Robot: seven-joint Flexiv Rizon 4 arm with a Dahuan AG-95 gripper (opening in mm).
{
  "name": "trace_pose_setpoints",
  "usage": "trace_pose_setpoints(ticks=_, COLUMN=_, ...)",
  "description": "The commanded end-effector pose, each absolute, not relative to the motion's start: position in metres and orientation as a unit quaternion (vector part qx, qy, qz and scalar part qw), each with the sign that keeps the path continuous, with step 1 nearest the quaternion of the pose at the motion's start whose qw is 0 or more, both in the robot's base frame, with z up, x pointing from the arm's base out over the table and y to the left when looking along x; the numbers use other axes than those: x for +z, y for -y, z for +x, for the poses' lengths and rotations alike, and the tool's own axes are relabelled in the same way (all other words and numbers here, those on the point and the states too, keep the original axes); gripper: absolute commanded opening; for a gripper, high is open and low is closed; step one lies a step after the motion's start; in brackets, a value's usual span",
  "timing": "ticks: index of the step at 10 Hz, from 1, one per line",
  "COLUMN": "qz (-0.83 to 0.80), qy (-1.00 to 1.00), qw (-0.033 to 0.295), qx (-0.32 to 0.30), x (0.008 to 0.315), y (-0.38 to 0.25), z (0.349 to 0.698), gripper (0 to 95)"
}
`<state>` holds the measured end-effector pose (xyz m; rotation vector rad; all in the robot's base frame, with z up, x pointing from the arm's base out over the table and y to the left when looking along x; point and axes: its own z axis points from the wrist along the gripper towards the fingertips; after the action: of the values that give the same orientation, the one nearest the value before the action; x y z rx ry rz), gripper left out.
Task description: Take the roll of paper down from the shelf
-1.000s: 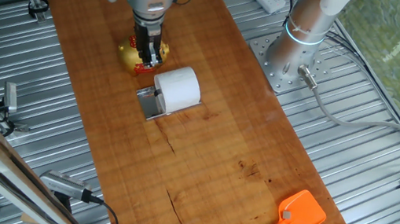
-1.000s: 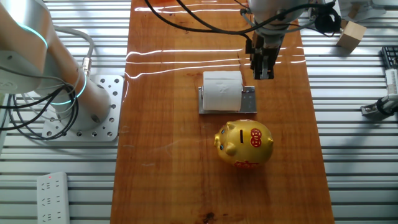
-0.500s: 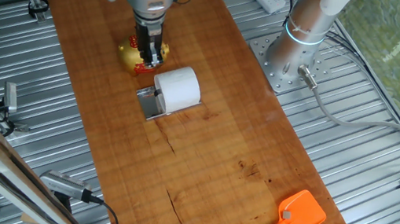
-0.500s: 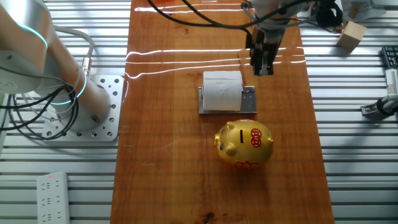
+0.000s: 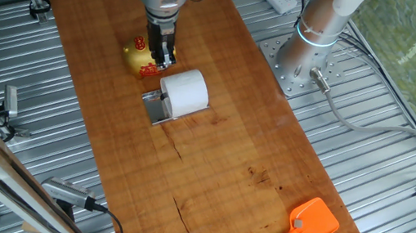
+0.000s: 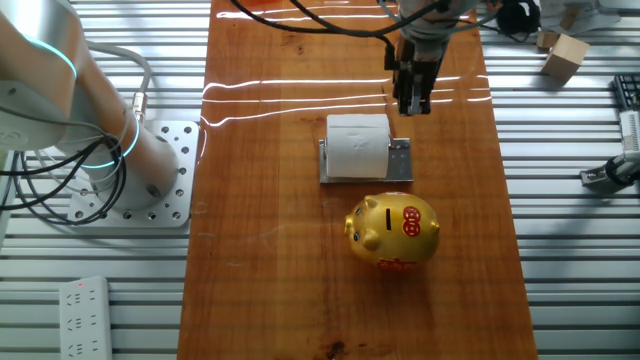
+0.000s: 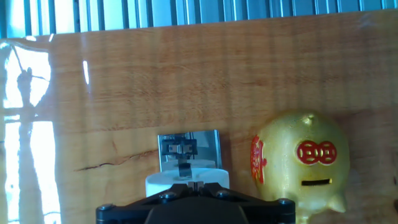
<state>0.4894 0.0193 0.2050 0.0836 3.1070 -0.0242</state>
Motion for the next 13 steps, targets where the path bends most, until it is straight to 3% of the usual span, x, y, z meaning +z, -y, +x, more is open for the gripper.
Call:
trace_pose_setpoints(ticks=1, qz=0.033, qy=-0.999, qw=0.02, qx=-0.008, x=0.204, y=-0.022, z=0.484, gripper=0.0)
trace_pose_setpoints(ticks=13, qz=0.048, qy=-0.999, qw=0.022, qx=-0.007, x=0.2, y=-0.036, z=0.437, gripper=0.0)
